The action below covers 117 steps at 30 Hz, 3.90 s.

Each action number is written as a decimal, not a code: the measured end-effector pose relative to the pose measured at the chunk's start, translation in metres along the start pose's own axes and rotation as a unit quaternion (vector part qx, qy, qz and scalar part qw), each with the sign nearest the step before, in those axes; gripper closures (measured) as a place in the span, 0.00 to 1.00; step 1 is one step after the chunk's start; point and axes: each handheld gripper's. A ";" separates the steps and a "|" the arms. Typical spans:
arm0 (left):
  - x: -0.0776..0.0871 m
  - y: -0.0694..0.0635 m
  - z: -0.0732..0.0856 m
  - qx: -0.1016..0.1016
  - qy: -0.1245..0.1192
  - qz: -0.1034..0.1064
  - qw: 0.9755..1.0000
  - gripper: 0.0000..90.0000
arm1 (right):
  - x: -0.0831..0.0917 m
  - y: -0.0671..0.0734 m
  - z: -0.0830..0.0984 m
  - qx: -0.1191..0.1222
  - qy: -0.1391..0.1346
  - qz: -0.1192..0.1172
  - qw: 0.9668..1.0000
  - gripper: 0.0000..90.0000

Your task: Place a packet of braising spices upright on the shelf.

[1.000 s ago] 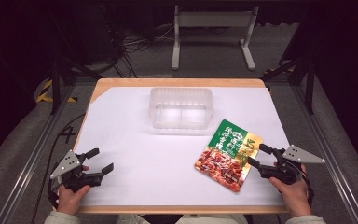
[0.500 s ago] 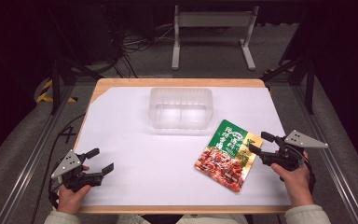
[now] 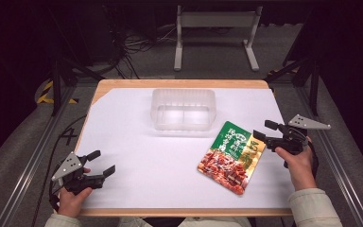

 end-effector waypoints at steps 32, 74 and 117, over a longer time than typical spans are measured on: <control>0.000 0.000 0.000 -0.001 0.001 0.000 1.000 0.16 | -0.038 -0.038 0.026 -0.059 0.164 0.033 0.984 0.33; -0.001 -0.001 0.000 -0.003 0.003 -0.002 1.000 0.16 | -0.015 -0.041 0.021 -0.104 0.146 -0.028 0.983 0.58; -0.001 -0.001 0.000 -0.004 0.005 -0.002 1.000 0.16 | -0.043 -0.032 0.048 -0.054 0.216 -0.037 0.974 0.97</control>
Point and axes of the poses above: each handheld gripper's, and its own axes: x roughly backward along the jaws, z roughly out of its underside, y roughly to its left, and after that the axes turned 3 degrees about -y, right-handed
